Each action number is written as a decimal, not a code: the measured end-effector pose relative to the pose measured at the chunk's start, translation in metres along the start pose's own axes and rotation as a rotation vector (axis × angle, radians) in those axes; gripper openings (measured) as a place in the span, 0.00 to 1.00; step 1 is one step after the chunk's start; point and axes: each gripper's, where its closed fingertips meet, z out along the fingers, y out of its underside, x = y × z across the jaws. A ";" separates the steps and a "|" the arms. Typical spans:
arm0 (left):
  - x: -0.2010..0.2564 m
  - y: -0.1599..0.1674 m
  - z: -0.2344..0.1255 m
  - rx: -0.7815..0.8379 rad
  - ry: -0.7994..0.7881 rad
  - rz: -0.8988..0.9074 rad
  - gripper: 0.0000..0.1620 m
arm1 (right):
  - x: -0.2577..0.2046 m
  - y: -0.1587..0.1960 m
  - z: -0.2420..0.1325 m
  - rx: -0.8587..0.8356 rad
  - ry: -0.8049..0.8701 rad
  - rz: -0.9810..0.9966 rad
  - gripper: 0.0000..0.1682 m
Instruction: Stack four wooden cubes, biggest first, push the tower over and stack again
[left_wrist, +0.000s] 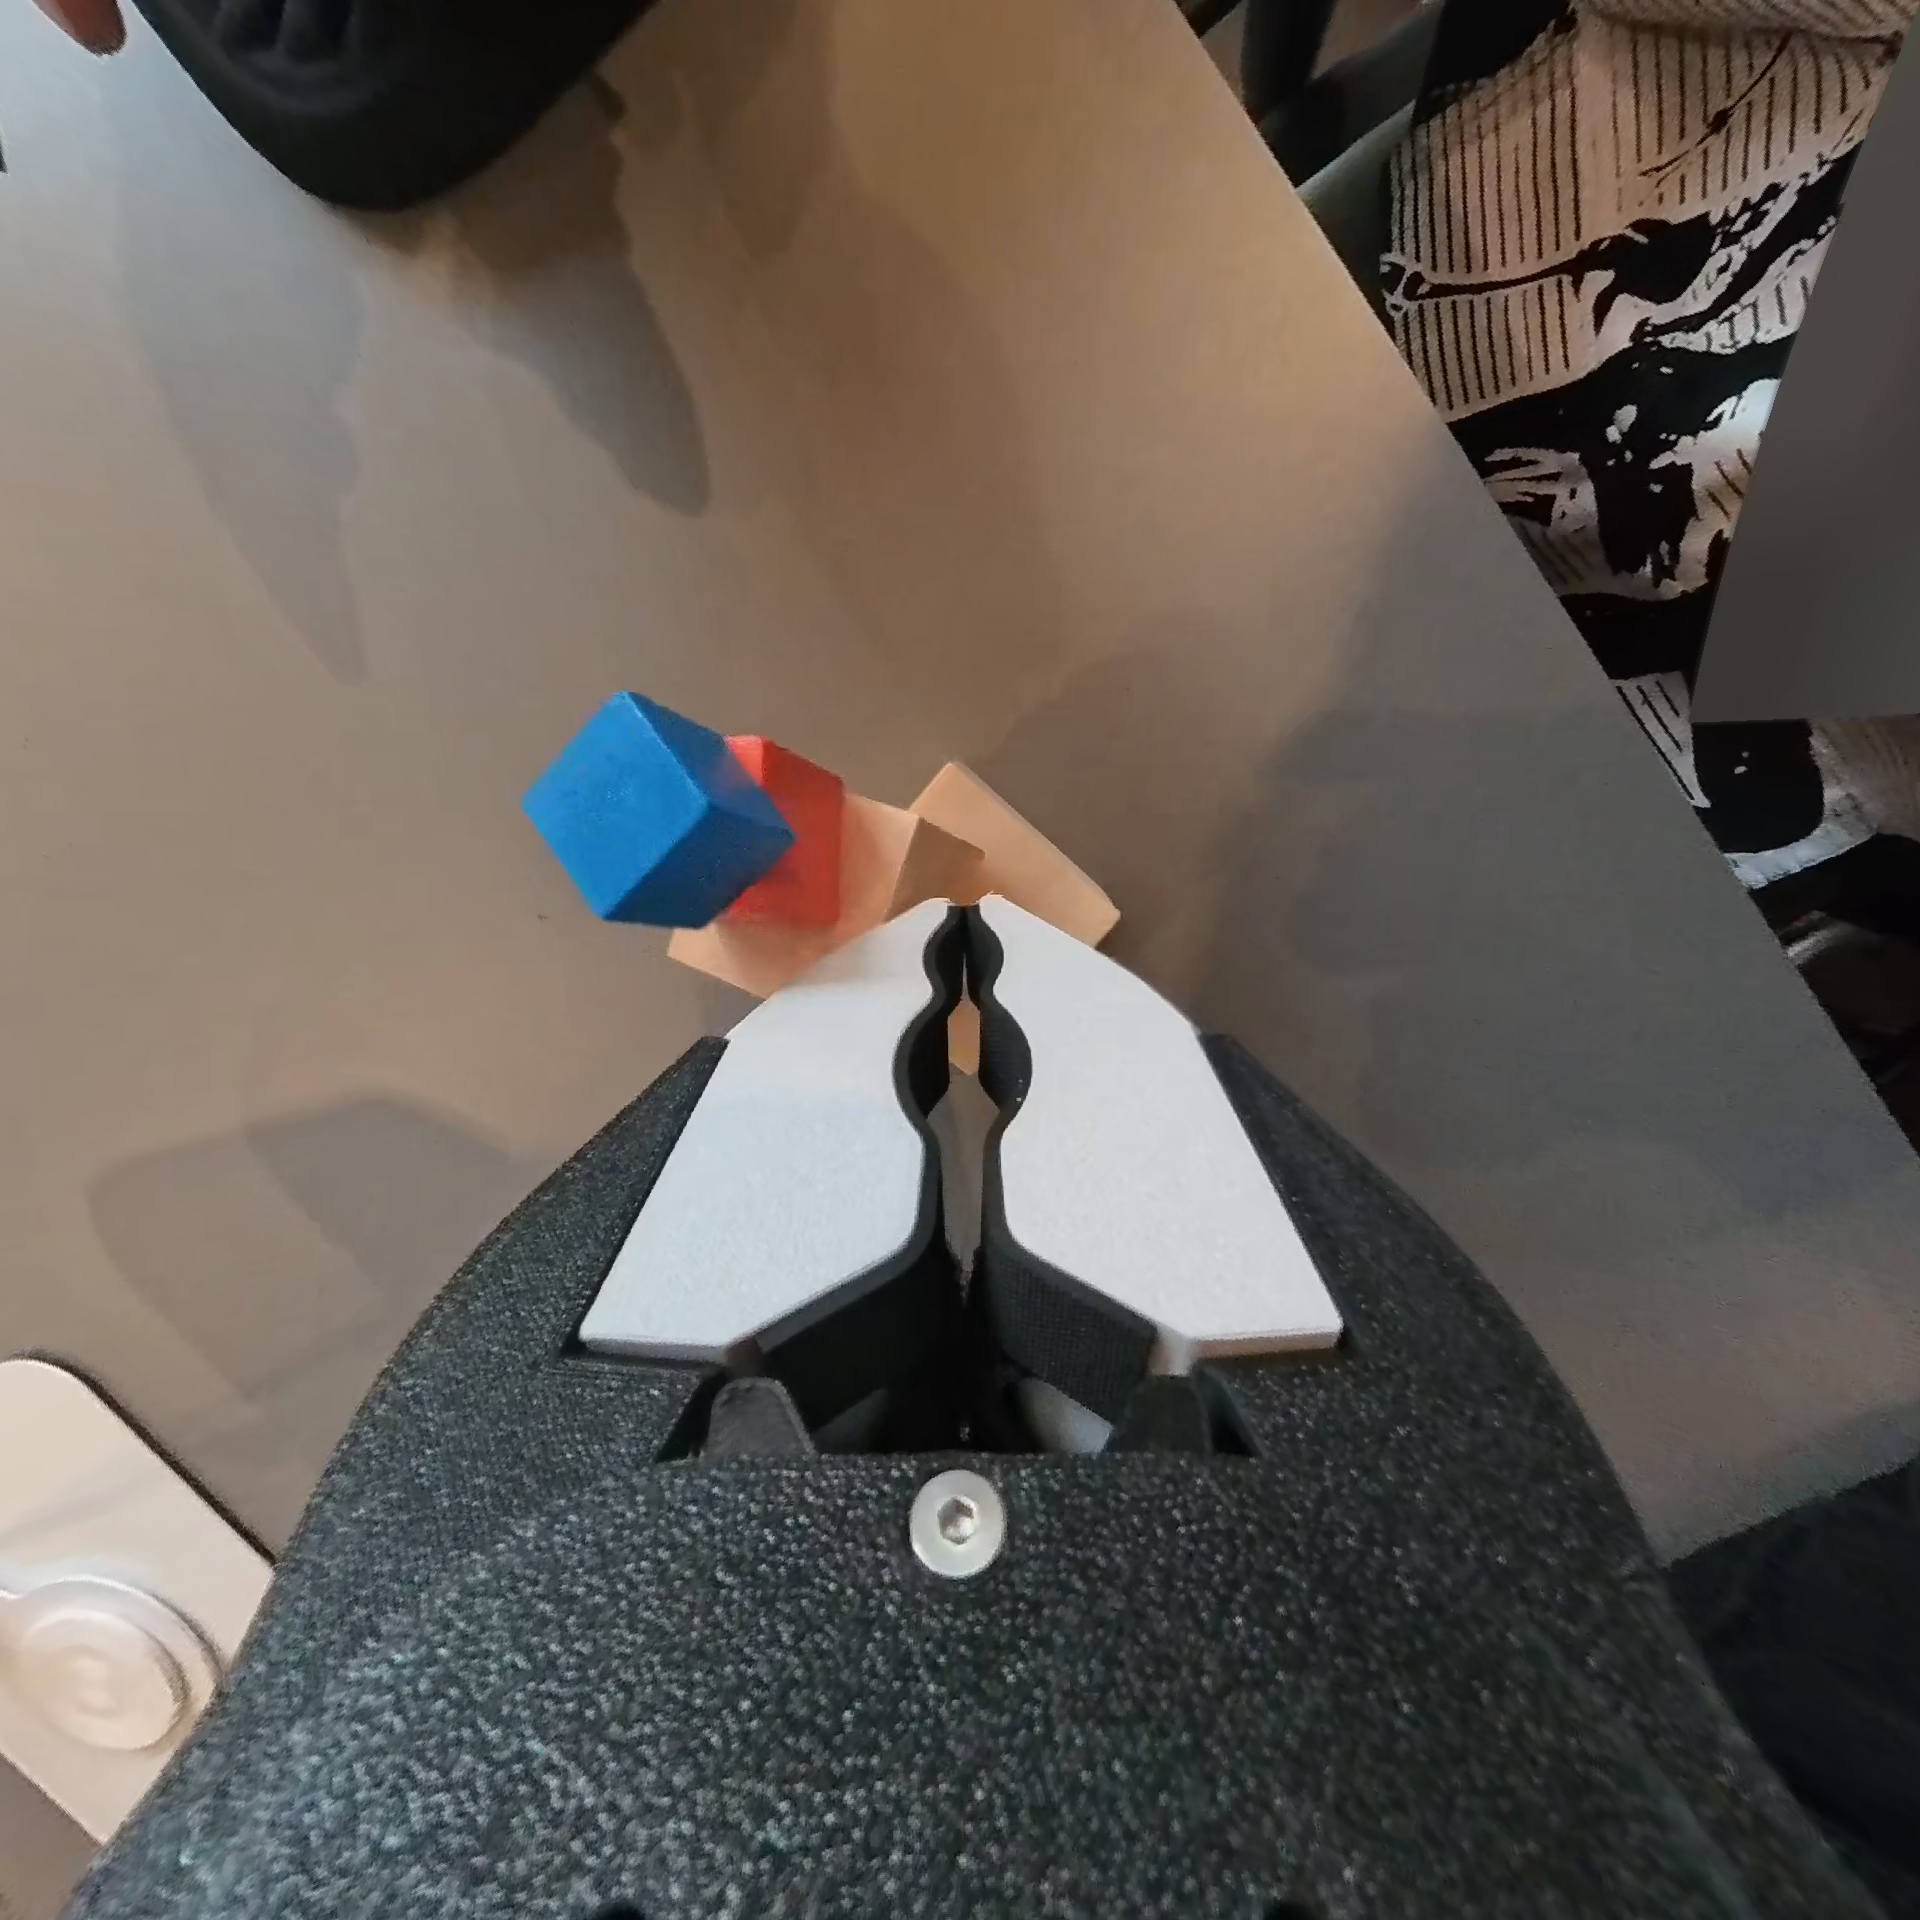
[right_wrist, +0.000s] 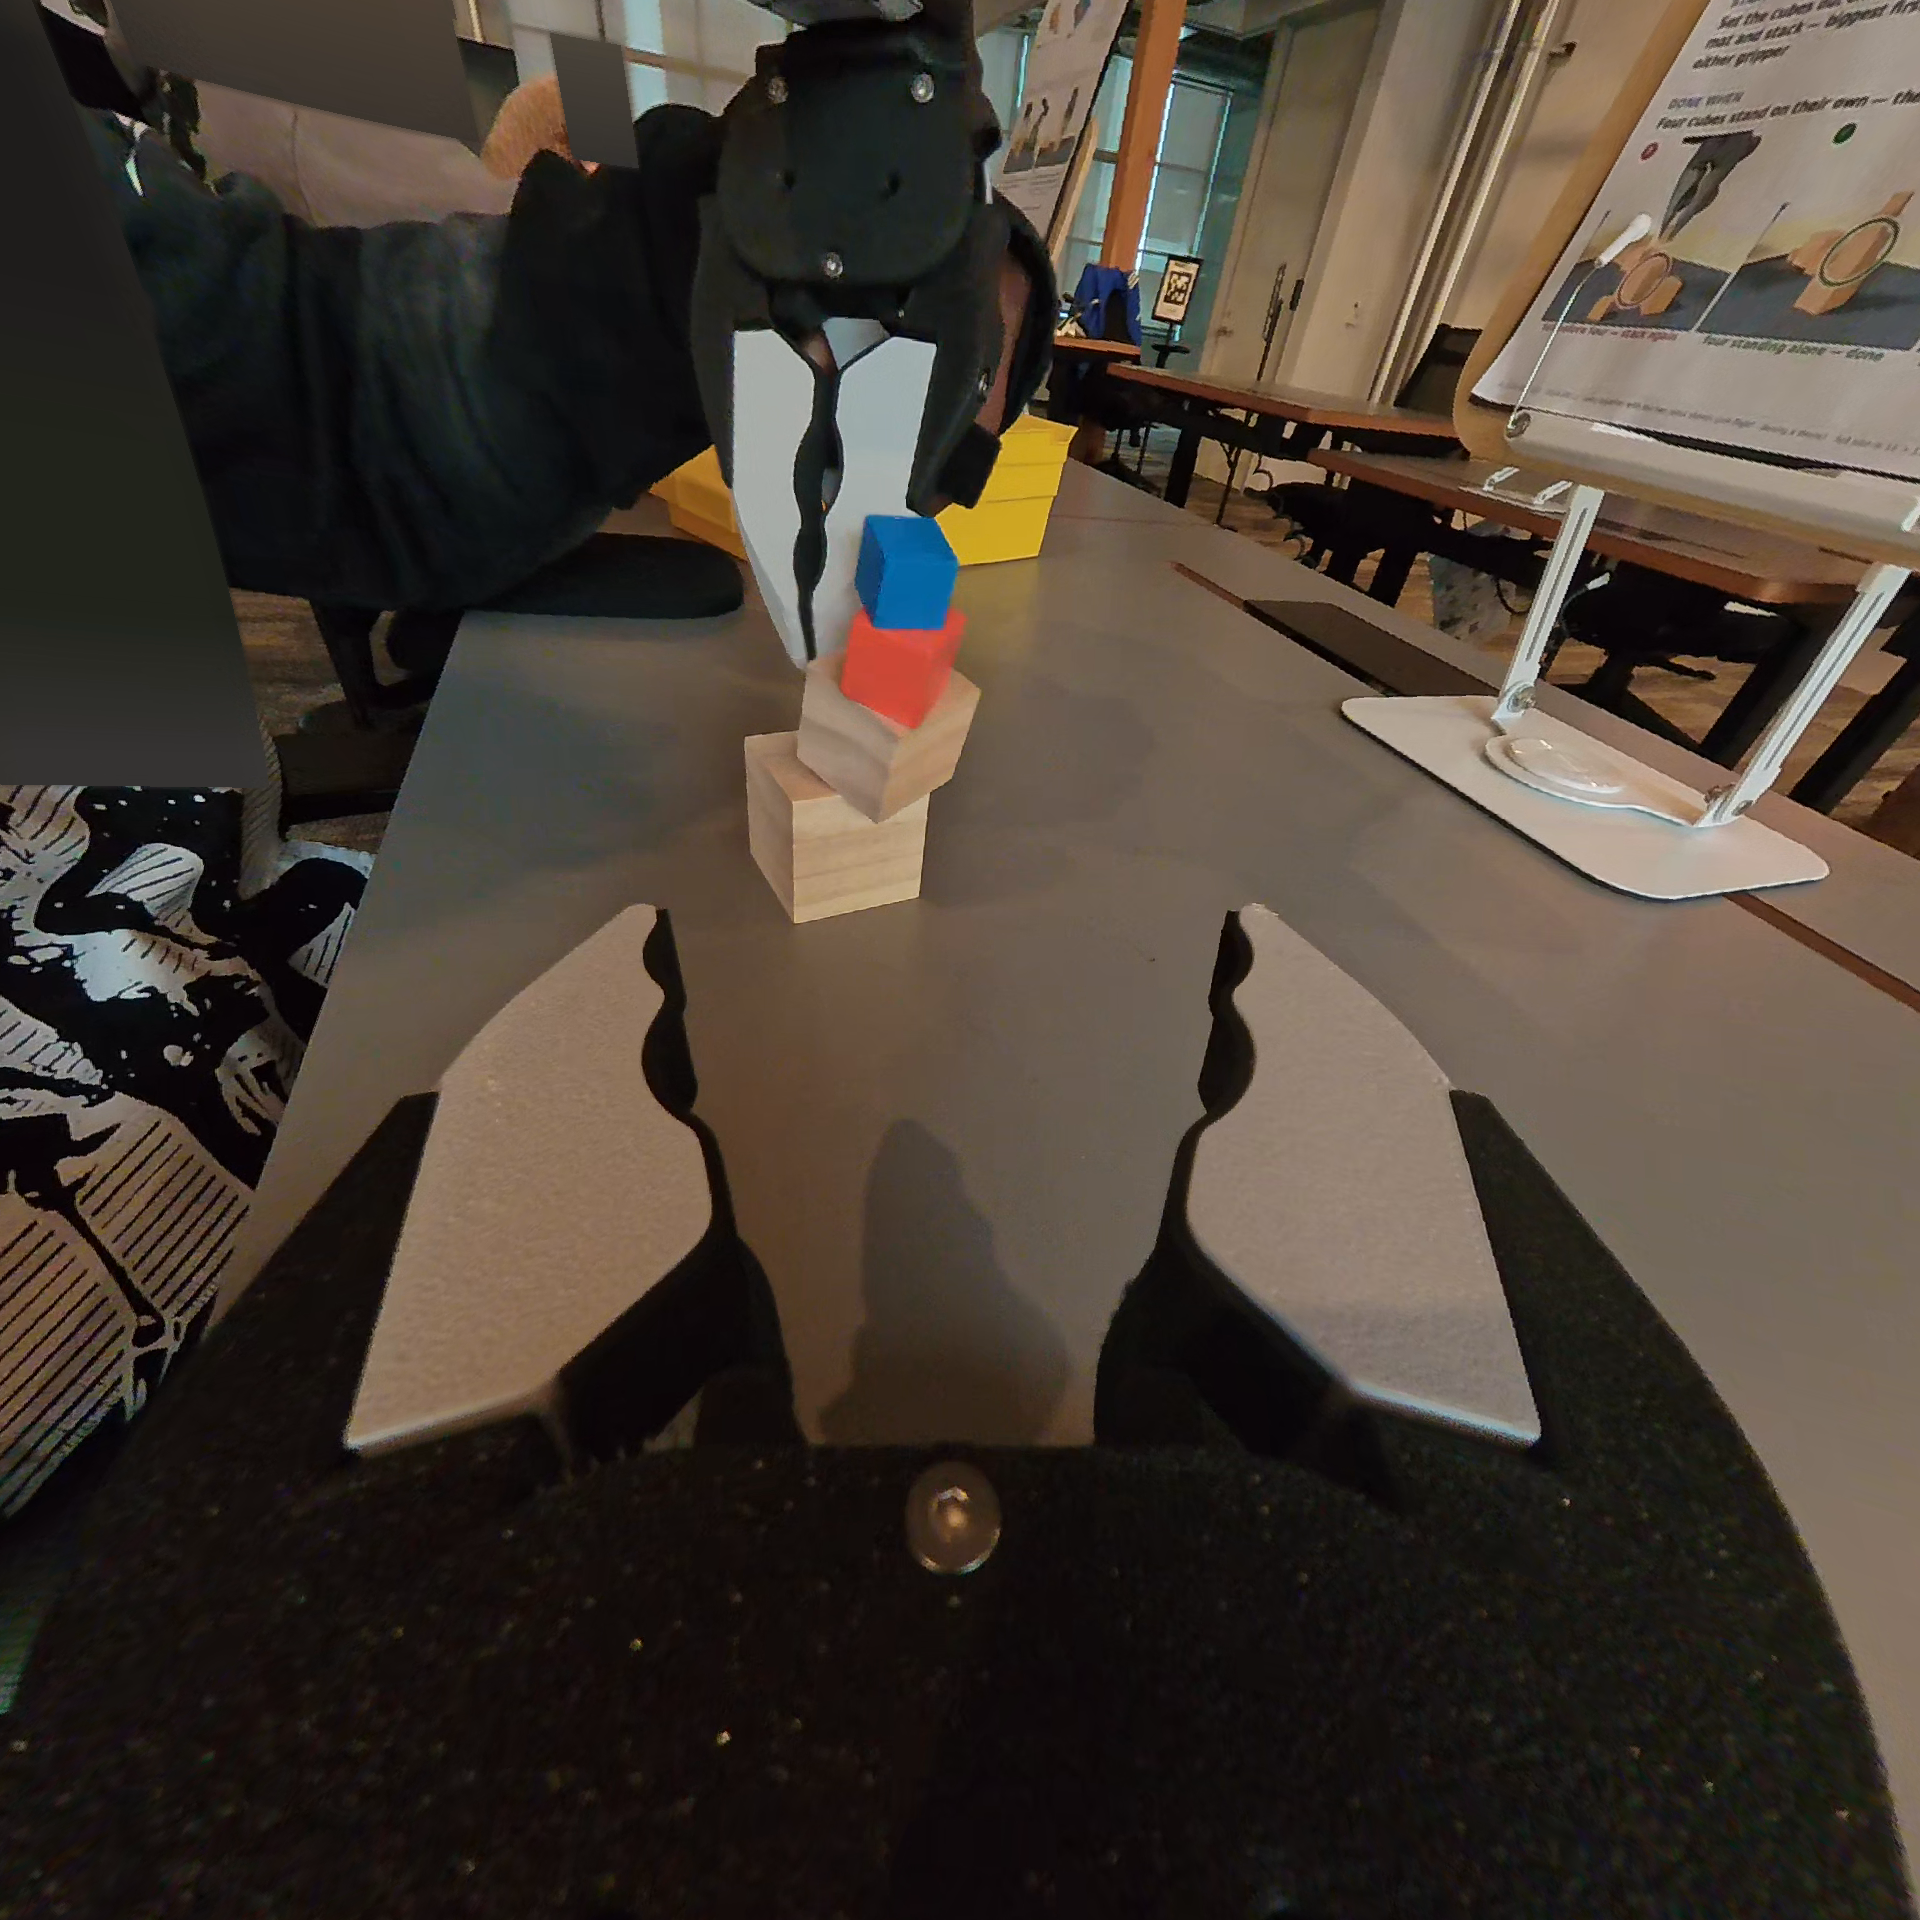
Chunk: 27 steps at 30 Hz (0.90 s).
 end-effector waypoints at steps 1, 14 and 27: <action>-0.001 0.000 0.000 -0.001 0.001 0.000 0.00 | 0.000 0.000 0.000 0.000 -0.001 0.000 0.58; 0.014 -0.011 -0.021 0.169 0.022 -0.038 0.00 | -0.001 0.001 0.000 -0.005 -0.004 -0.003 0.58; 0.011 0.004 -0.040 0.391 -0.163 -0.233 0.58 | -0.001 0.002 0.001 -0.010 -0.004 -0.002 0.58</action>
